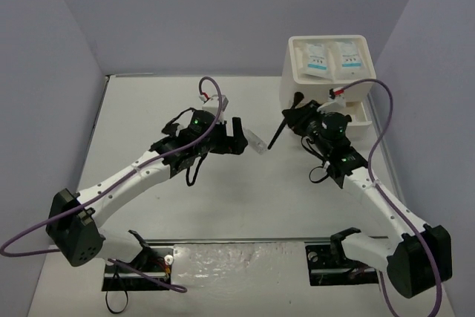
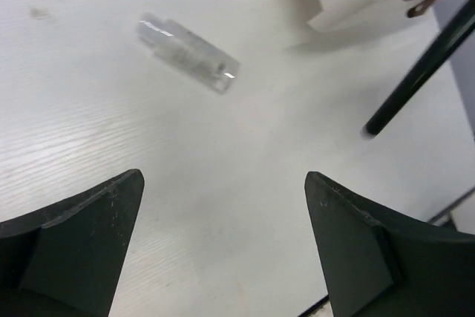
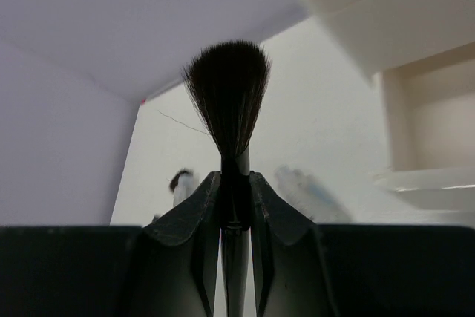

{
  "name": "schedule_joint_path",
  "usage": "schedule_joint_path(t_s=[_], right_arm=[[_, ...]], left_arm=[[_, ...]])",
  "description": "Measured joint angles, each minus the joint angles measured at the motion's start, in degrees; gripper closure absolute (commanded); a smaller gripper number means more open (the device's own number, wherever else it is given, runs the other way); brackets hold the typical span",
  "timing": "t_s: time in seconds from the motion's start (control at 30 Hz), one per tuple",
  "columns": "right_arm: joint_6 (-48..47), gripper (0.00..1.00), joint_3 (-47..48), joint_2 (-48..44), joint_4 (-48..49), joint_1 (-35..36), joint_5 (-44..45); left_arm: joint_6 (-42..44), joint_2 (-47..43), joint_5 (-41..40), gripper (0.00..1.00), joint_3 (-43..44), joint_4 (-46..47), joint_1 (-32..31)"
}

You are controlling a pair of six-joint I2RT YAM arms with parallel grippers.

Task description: Organize the makeup

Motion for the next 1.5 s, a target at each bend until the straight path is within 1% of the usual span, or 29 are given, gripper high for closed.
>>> schedule_joint_path(t_s=[0.03,0.2,0.37,0.47,0.6,0.67,0.7,0.73,0.83,1.0,1.07,1.2,1.3,1.43,1.5], right_arm=[[0.81,1.00,0.00,-0.65,-0.37,-2.13,1.41],[5.76,1.00,0.00,-1.61,-2.15,-11.22,6.65],[12.30,1.00,0.16,1.47,-2.77,-18.03,10.15],[15.67,1.00,0.89,5.66,-2.84,-19.97,11.74],[19.18,1.00,1.65,9.68,-3.43,-20.22,13.45],[20.55,0.90,2.70,11.52,-3.61,-20.25,14.19],[21.14,0.80,3.33,12.43,-3.65,-20.27,14.40],[21.69,0.66,3.97,13.30,-3.69,-20.32,14.57],[22.62,0.41,5.87,15.31,-3.67,-20.62,14.65],[21.99,0.09,8.25,16.22,-4.67,-21.05,13.75],[21.21,0.01,8.93,16.19,-5.05,-21.07,13.22],[18.51,0.00,9.20,14.83,-7.35,-21.09,11.14],[15.41,0.00,9.18,11.67,-9.40,-21.09,8.81],[10.80,0.00,7.84,4.65,-10.40,-21.09,5.09],[8.90,0.00,6.67,0.98,-10.71,-21.09,3.44]], left_arm=[[0.04,-1.23,-1.79,0.04,-0.25,-1.52,0.36],[0.09,-8.07,-9.66,0.03,-2.84,-7.85,3.42],[-0.18,-14.03,-12.09,0.03,-7.05,-12.63,10.28],[-0.31,-15.85,-12.67,0.03,-8.68,-15.39,13.69],[-0.33,-16.44,-13.03,0.03,-8.71,-17.44,14.89],[-0.33,-16.46,-13.04,0.03,-8.71,-17.69,15.23],[-0.33,-16.44,-13.04,0.03,-8.71,-17.78,15.38],[-0.33,-16.39,-13.03,0.03,-8.71,-17.87,15.52],[-0.32,-15.89,-13.02,0.03,-8.71,-18.09,15.97],[-0.32,-14.14,-12.60,0.03,-8.75,-18.23,16.89],[-0.33,-13.11,-12.17,0.03,-8.77,-18.23,17.17],[-0.33,-10.86,-11.46,0.03,-8.76,-18.21,17.71],[-0.35,-8.94,-10.76,0.04,-8.76,-18.23,18.55],[-0.33,-6.03,-9.97,0.13,-8.40,-18.27,20.54],[-0.33,-4.48,-9.65,0.20,-8.20,-18.29,21.73]])
